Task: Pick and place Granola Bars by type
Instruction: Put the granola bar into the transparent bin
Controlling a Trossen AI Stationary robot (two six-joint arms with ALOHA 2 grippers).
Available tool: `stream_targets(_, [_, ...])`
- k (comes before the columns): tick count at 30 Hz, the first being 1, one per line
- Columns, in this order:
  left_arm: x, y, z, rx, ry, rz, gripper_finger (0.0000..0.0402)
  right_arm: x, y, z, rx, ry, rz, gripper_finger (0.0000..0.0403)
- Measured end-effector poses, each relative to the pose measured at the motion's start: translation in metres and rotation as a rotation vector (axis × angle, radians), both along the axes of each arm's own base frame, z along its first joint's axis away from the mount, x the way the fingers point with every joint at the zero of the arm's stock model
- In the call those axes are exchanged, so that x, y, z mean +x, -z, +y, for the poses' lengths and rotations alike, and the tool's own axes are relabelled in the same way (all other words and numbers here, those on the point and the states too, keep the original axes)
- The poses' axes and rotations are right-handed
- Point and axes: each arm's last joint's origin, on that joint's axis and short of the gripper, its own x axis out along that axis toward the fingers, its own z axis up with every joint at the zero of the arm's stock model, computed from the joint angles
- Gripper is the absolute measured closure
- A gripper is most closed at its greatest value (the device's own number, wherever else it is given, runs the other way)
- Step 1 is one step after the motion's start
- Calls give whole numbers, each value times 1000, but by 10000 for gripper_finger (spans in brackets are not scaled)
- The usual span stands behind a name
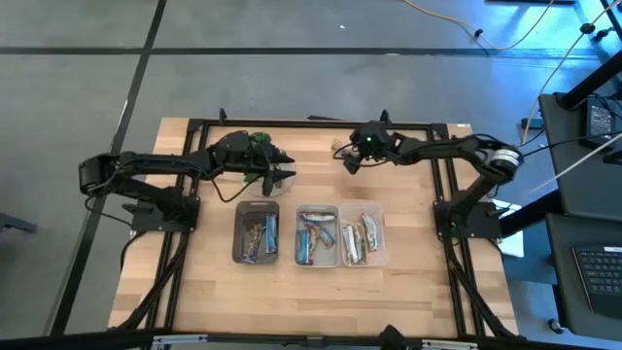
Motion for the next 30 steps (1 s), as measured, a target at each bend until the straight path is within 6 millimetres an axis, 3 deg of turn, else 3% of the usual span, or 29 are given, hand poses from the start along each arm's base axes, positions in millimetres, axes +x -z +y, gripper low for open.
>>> stream_targets(6, [-1,0,3,0,-10,-1,205,3,28,-11,62,31,82,64])
stream_targets(15, [-1,0,3,0,-11,0,205,13,48,-18,81,8,143,134])
stream_targets(30, [-1,0,3,0,-11,0,205,11,51,-17,107,15,176,306])
